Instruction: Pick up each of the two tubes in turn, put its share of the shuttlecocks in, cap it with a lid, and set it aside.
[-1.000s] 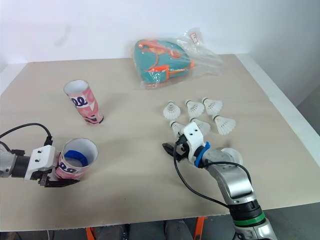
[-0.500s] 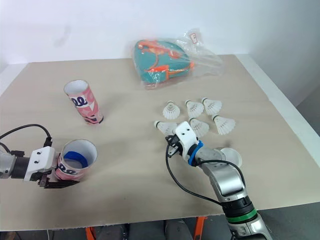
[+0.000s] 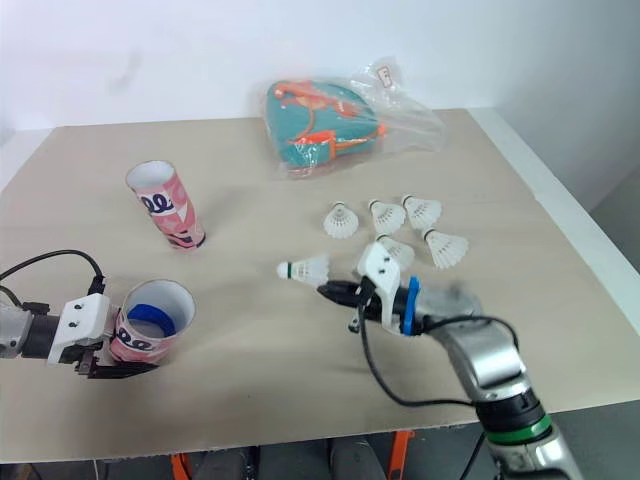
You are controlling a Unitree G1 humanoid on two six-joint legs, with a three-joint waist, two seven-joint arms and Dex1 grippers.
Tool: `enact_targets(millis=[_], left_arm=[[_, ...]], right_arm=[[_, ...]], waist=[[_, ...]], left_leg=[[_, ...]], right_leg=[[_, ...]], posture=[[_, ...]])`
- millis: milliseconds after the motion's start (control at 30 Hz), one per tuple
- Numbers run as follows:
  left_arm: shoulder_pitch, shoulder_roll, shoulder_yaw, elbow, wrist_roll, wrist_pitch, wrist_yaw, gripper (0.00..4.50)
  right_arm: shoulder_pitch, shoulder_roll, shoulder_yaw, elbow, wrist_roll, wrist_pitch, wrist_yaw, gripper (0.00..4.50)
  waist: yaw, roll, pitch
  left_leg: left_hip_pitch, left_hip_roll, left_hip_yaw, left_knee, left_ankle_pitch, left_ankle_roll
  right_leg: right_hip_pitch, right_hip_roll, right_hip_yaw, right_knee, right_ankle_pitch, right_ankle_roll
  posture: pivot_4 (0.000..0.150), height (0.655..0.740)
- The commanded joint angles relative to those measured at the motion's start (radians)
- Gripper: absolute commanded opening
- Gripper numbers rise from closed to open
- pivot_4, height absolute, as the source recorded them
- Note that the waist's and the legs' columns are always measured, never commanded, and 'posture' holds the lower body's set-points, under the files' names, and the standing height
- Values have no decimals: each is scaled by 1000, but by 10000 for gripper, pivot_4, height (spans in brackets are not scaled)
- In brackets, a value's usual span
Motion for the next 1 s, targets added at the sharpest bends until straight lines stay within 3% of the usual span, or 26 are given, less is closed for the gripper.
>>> enact_targets(millis=[33, 267, 533, 1000], left_arm=[[10, -6, -85, 39, 22, -1, -62, 33855], [-77, -60, -124, 99, -3, 52, -87, 33855], [-141, -92, -151, 84, -2, 128, -100, 33855], [-154, -106, -147, 35, -6, 198, -86, 33855]], right_arm=[[-120, -27, -33, -10, 83, -26, 126, 246], [-283, -45, 101, 42, 17, -145, 335, 246], [-524, 127, 195, 246, -51, -265, 393, 246], [-639, 215, 280, 422, -173, -438, 504, 246]], waist=[[0, 0, 0], [3, 7, -3], [7, 9, -2], [27, 9, -2]], left_leg=[[1, 1, 0, 0, 0, 0], [3, 0, 0, -1, -2, 3], [3, 0, 0, 4, -1, 3], [2, -2, -1, 5, -1, 3]], right_leg=[[1, 1, 0, 0, 0, 0], [3, 1, 0, 0, -2, -3], [5, 0, 0, 1, 0, 2], [5, -1, 0, 2, 2, -3]], posture=[[1500, 7400], [1500, 7400], [1500, 7400], [1500, 7400]])
